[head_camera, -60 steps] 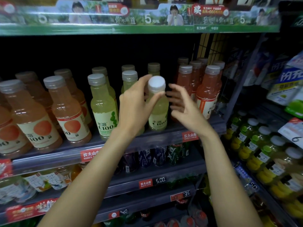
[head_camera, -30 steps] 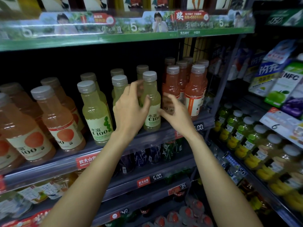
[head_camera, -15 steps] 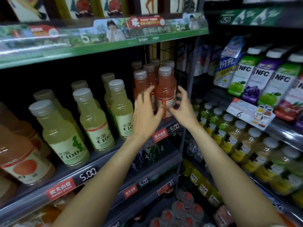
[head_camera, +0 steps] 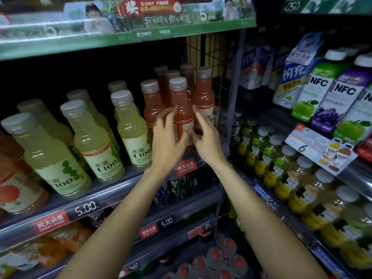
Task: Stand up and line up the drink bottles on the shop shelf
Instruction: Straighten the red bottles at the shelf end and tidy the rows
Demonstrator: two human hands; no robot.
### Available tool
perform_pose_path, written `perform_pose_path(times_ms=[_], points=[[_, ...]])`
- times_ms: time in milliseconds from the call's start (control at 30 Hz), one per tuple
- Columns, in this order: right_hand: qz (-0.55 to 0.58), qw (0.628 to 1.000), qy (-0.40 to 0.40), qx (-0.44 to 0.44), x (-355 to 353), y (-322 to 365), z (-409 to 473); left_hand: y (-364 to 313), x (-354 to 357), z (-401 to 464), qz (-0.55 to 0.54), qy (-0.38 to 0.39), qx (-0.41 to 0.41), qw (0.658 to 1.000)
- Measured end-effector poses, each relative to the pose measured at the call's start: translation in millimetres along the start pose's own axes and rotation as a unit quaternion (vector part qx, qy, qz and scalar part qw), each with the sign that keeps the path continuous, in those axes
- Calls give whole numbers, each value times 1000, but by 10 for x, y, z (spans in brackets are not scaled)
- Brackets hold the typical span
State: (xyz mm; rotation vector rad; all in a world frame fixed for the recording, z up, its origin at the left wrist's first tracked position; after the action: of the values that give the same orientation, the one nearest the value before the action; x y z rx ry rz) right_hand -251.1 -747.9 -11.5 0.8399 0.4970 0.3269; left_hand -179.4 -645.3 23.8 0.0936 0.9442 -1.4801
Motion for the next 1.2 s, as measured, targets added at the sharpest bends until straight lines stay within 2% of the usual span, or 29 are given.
perform_pose_path(times_ms=[200, 300, 367, 433, 533, 600, 767, 933, 1033, 1133, 1200], points=[[-33, 998, 40, 25, 3, -8, 139, -5, 12, 43, 69, -37, -10, 997], [-130, 988, -85, -11, -410, 48, 202, -91, -16, 119, 173, -70, 57, 981], [-199, 972, -124, -22, -630, 111, 274, -117, 13, 169, 226, -65, 100, 967], [-280, 958, -63, -13, -620, 117, 441, -109, 39, 208, 249, -53, 121, 959], [-401, 914, 67, -7, -397, 39, 671, -74, 60, 217, 249, -43, 127, 959], [-435, 894, 105, -1, -284, -54, 719, -67, 59, 214, 246, -45, 125, 960], [-452, 890, 45, -31, -422, 102, 608, -53, 53, 222, 232, -47, 123, 964], [-448, 891, 52, -56, -587, 271, 436, -88, 32, 198, 218, -67, 122, 966], [-473, 876, 63, -69, -652, 328, 442, -313, 75, 129, 103, -55, 155, 981], [-496, 862, 74, -69, -675, 351, 458, -391, 415, 124, -41, 53, 49, 996], [-498, 861, 75, -66, -668, 351, 458, -299, 708, 172, -81, 100, -28, 991]])
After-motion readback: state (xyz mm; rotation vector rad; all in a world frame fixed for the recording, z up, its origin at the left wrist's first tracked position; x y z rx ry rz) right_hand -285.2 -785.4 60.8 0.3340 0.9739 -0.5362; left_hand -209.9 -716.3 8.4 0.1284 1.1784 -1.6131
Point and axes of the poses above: each hand's wrist, its own z-axis towards the middle knuckle, its own x-axis out of the palm, y = z × x, the point moved 7 cm from there along z, towards the middle knuckle, and after that the axes turned 3 degrees about z, right-handed, at the moved point
